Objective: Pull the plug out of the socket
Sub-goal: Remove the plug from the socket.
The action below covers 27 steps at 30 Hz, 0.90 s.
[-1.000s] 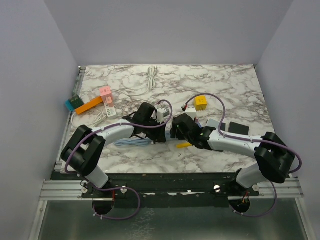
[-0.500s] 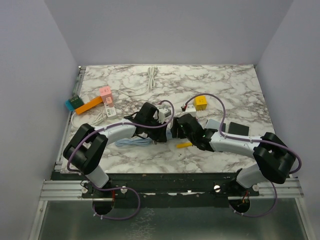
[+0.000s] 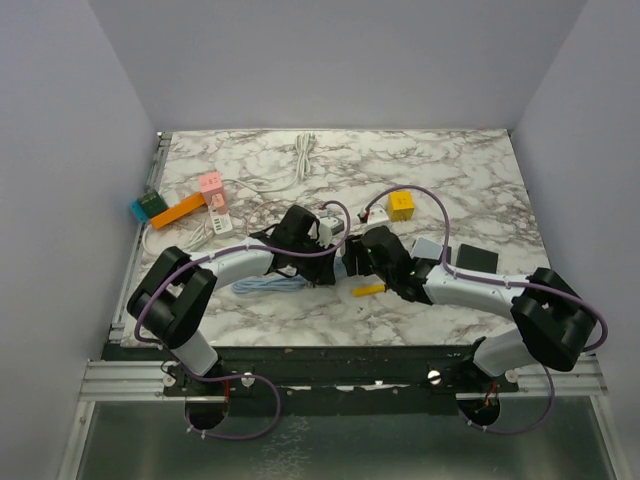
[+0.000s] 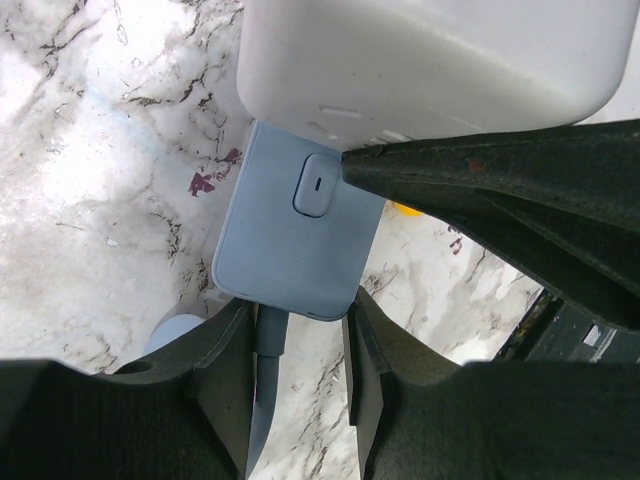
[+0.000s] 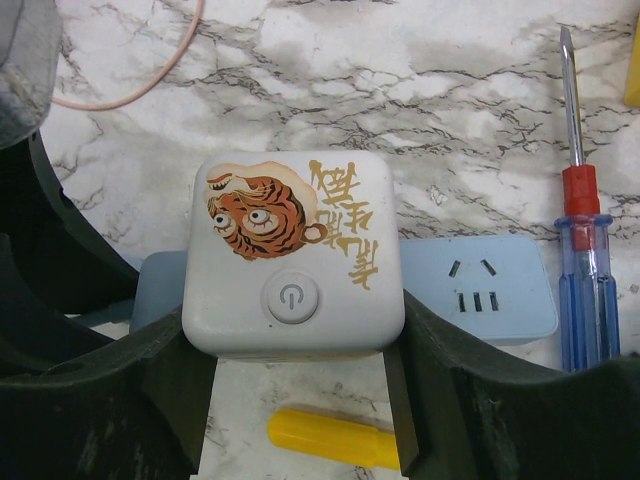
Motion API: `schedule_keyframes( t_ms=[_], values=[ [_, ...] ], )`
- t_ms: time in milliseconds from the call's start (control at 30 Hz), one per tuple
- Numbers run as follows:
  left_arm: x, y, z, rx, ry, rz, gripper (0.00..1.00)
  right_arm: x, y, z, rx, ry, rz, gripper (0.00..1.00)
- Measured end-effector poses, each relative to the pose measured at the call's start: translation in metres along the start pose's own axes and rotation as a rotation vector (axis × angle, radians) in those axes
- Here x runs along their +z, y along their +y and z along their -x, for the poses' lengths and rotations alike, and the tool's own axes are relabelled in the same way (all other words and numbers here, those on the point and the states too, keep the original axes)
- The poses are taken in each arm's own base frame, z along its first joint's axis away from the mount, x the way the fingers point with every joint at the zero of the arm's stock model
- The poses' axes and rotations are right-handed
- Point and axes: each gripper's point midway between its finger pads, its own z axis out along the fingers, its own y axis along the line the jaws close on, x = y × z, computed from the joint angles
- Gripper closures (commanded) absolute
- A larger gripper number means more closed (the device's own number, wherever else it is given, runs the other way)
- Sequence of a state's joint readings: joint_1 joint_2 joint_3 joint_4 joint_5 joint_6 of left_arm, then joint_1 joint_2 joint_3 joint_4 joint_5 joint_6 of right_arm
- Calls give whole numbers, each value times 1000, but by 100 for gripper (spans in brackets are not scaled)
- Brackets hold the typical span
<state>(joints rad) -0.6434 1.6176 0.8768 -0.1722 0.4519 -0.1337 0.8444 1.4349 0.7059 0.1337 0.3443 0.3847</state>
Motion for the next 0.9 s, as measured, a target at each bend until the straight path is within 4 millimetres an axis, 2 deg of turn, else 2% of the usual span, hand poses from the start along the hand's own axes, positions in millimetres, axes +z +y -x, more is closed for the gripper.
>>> schedule_keyframes(
  t_ms=[133,300,433,900],
  values=[
    [0,0,0,0,1,1,100,2,0,3,-33,16,15,100],
    [1,0,3,7,-13,3,100,6,-6,3,4,65,38,100],
    [0,5,2,-2,-10,31,100,12,-26,14,90,98,4,100],
    [-1,6,0,23,-3,65,100,15,-26,8,164,157,6,100]
  ],
)
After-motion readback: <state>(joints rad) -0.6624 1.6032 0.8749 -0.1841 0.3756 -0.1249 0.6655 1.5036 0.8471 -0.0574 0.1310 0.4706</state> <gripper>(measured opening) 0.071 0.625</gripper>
